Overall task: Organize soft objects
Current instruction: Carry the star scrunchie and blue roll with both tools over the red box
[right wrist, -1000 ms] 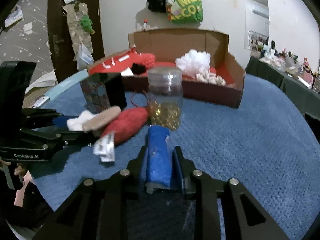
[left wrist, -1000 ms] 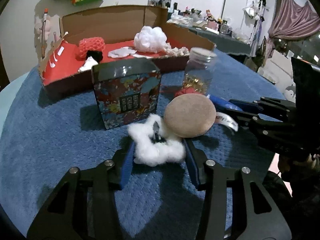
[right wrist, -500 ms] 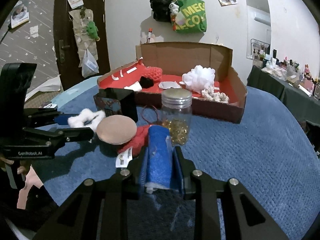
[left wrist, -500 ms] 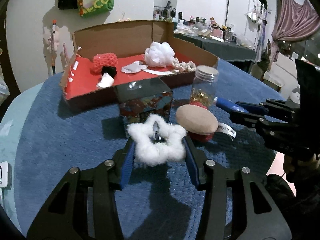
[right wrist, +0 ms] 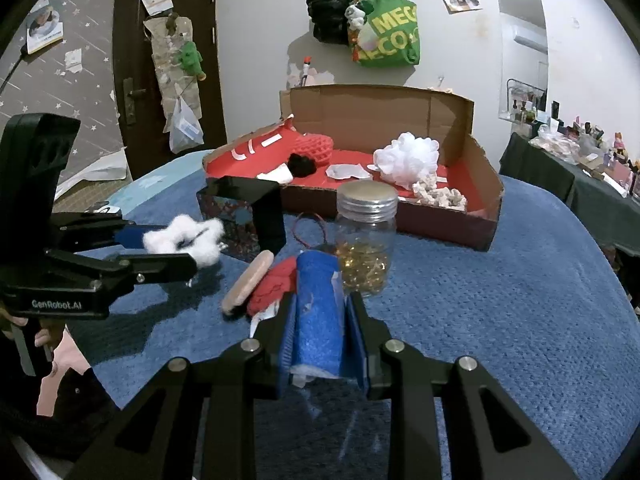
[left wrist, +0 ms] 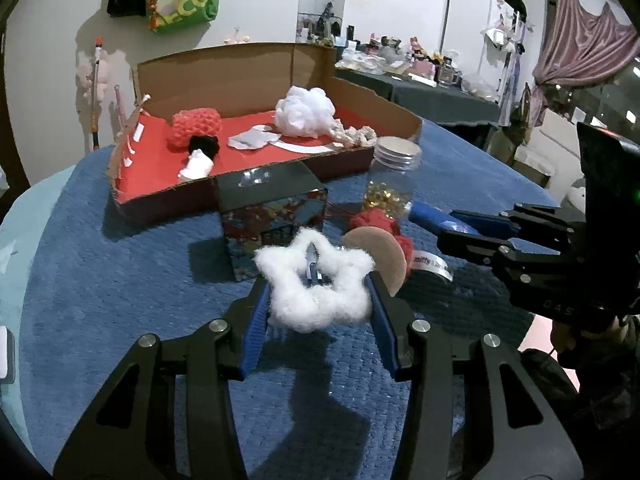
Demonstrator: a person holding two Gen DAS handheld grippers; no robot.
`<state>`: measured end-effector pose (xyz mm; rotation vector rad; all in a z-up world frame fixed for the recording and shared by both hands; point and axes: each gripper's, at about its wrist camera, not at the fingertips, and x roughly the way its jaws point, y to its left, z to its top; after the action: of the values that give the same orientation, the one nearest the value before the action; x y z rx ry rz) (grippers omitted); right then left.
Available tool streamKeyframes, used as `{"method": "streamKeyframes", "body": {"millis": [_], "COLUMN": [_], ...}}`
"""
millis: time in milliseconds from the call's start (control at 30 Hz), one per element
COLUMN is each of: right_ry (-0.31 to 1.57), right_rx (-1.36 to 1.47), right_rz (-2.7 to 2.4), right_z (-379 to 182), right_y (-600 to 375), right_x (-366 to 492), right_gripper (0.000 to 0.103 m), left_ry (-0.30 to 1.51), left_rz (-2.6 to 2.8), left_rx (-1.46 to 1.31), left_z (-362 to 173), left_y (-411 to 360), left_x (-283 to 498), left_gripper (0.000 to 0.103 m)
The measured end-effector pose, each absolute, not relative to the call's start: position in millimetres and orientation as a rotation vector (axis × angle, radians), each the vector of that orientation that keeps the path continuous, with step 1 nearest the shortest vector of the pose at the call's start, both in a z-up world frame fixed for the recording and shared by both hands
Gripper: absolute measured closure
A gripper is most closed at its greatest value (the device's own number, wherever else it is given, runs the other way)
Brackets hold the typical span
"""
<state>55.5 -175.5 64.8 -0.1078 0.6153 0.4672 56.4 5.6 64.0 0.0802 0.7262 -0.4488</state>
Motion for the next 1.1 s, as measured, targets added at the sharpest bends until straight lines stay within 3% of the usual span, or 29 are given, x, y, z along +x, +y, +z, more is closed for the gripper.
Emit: {"method": "streamKeyframes", "body": {"millis": [1100], "right_ry": [0.685], "right_rx": [-0.116], "right_rz": [0.344], "right_z": [71.9], "right_y": [-222.0], "right_x": [106.3], "right_gripper": [0.076], "left_ry": [0.788], "left_rz": [-0.352], "left_rx": [0.101], "left_z": [66.3], "left_y": [57.3], "left_x": [101.8], "left_gripper": [0.059]}}
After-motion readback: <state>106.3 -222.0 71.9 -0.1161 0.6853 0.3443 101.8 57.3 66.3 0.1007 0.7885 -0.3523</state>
